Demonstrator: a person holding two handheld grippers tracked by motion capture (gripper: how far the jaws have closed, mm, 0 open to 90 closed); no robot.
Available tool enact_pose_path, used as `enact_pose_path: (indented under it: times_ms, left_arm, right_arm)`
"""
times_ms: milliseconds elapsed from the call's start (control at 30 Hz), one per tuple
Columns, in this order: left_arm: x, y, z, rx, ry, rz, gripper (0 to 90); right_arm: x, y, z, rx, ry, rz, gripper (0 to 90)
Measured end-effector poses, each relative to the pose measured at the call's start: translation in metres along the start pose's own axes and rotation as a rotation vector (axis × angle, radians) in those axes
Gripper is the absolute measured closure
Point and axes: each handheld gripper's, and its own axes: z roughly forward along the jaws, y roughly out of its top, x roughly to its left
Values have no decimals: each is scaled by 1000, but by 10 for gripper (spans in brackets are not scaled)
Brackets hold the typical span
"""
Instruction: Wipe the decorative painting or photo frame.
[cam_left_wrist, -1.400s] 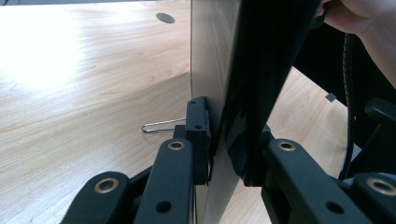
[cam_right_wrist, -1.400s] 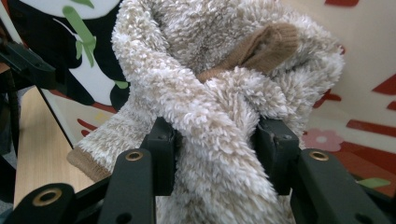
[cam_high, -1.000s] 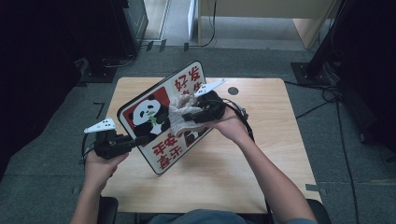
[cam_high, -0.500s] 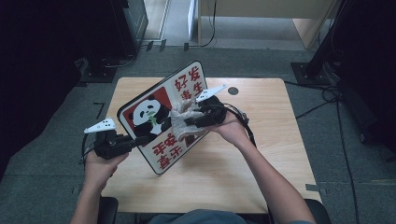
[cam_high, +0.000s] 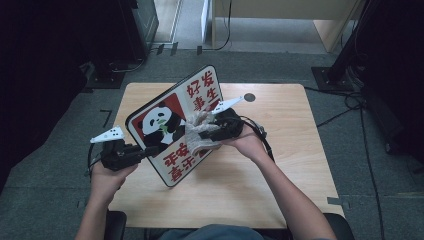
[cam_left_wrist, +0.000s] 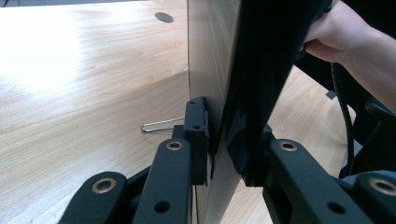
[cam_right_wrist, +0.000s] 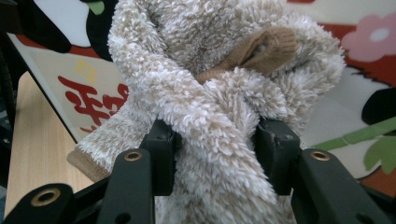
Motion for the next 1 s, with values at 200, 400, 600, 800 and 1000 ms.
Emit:
enact_pose_path:
  times_ms: [200,400,600,800,1000]
  left_arm:
    - [0,0,0,3,-9,-5,769]
    - [0,0,0,4,-12,-2,765]
    - [0,0,0,5,-15,-2,764]
    - [0,0,0,6,-20,-4,762]
    - [0,0,0,6,-24,-6,760]
  right_arm:
    - [-1,-7,3,10,6,7,559]
    - [-2,-14,8,15,9,20,558]
    - [-2,-22,11,28,16,31,558]
    - [-2,-28,15,52,13,34,558]
    - [-3,-37,19,68,12,44,557]
